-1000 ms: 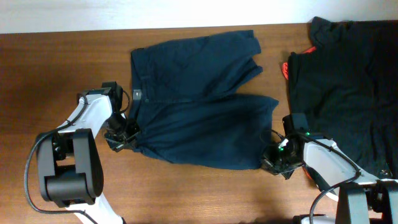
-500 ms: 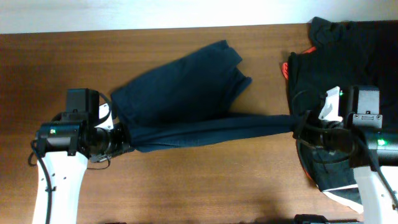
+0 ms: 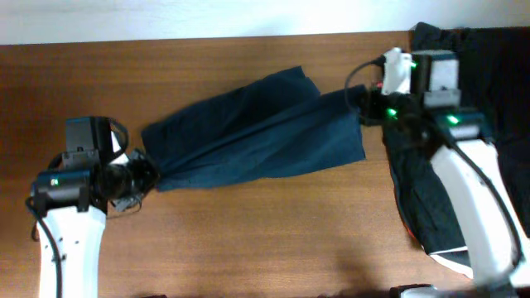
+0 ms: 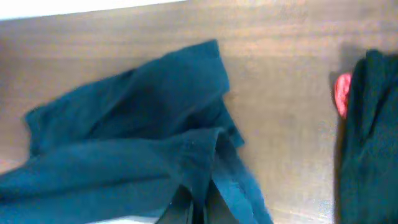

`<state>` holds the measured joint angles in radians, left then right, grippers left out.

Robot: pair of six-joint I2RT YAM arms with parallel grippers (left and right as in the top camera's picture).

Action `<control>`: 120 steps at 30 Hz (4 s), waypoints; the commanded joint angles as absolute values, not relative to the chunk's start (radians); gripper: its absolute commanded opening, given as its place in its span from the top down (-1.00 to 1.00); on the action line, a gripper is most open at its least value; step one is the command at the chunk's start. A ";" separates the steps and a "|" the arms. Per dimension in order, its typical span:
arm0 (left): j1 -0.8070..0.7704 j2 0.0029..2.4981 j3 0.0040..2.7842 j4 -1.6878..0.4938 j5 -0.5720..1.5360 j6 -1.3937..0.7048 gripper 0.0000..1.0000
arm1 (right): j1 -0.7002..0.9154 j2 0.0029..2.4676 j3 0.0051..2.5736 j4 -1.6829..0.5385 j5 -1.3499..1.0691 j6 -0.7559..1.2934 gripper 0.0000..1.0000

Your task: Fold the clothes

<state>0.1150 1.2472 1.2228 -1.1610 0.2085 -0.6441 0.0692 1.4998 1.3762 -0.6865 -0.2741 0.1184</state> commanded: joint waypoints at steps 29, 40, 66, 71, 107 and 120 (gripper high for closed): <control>0.204 1.624 1.226 -0.711 0.068 -0.688 -0.04 | 0.167 1.990 1.399 -0.183 -0.186 0.112 -0.97; 0.024 1.759 1.225 -0.780 0.095 -0.506 -0.05 | 0.111 2.035 1.399 -0.472 -0.229 0.044 -0.93; -0.006 1.824 1.361 -0.842 0.100 -0.294 -0.19 | 0.050 1.977 1.416 -1.159 0.061 0.334 0.17; 0.001 1.829 1.340 -0.855 0.128 -0.293 -0.41 | 0.050 1.939 1.551 -1.205 0.064 0.295 -0.57; -0.031 1.913 1.237 -0.501 0.206 -0.230 0.23 | 0.039 2.053 1.641 -0.822 -0.079 0.191 -0.35; -0.031 1.913 1.237 -0.564 0.086 -0.230 0.03 | 0.039 2.053 1.641 -0.826 -0.079 0.191 -0.34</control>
<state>-0.0307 1.9041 1.2377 -0.5640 0.1028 -0.2348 0.0463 2.0491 1.6352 -0.8257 -0.0731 0.1875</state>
